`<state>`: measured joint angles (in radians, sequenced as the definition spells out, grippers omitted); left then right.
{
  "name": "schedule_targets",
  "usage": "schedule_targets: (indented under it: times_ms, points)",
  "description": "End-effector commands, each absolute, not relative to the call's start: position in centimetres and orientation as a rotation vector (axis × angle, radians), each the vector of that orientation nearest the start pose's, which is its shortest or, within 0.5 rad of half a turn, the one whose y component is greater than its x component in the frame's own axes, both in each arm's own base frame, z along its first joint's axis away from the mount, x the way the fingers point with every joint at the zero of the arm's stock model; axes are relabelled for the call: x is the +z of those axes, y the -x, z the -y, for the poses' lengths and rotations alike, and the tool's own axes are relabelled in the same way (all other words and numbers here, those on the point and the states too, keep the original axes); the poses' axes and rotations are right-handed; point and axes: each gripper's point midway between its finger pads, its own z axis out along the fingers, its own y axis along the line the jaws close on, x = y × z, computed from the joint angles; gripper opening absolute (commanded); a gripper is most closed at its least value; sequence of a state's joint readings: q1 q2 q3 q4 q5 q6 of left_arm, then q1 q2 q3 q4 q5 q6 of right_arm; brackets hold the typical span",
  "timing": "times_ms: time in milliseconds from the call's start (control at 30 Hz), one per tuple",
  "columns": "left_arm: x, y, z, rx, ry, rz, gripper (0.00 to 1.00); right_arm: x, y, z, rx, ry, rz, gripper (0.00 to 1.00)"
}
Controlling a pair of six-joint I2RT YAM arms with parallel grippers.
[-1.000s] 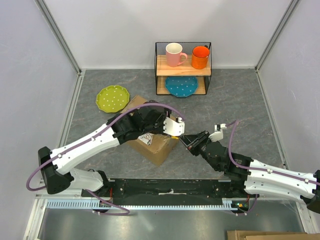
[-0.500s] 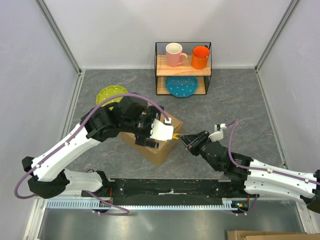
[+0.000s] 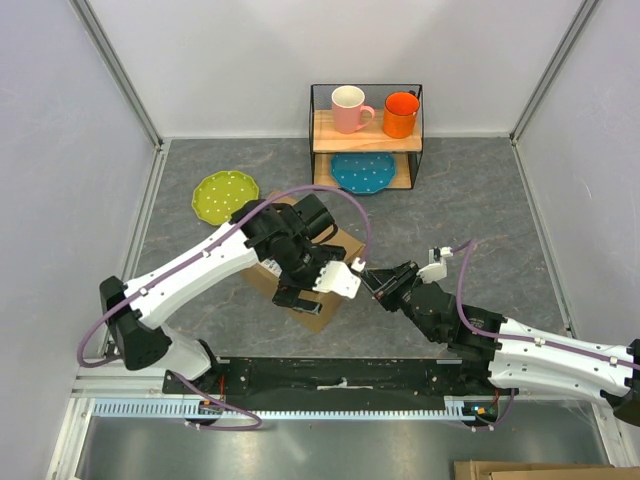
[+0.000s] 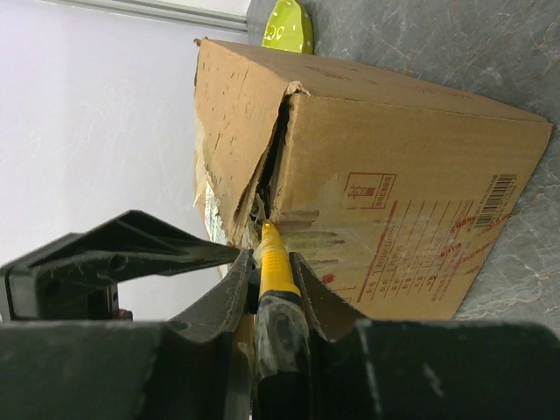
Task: Unpack the express box
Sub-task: Cut the express box at the center of the board.
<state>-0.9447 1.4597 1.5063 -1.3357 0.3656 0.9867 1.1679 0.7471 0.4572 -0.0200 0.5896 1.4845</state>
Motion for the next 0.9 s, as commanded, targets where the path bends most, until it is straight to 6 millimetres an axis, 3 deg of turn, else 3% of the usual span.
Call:
schedule_targets:
  times_ms: [0,100,300,467,867]
  points:
    - [21.2,-14.5,24.3,0.681,2.804,1.791,1.0,17.0,-16.6,-25.8,1.141,-0.632,-2.035,0.0]
    - [22.5,-16.0,24.5,0.687,2.814,1.837,1.0,16.7,-16.5,-26.1,1.144,-0.622,-2.046,0.0]
    - [20.5,-17.3,23.9,0.674,2.717,1.846,1.0,15.9,-16.2,-26.7,1.161,-0.61,-2.068,0.0]
    - [18.8,-17.1,23.2,0.678,2.621,1.82,1.0,15.8,-16.2,-26.8,1.169,-0.615,-2.066,0.0]
    - [17.2,-19.2,23.6,0.637,2.574,1.865,0.99,15.6,-15.5,-28.0,1.237,-0.569,-2.084,0.0]
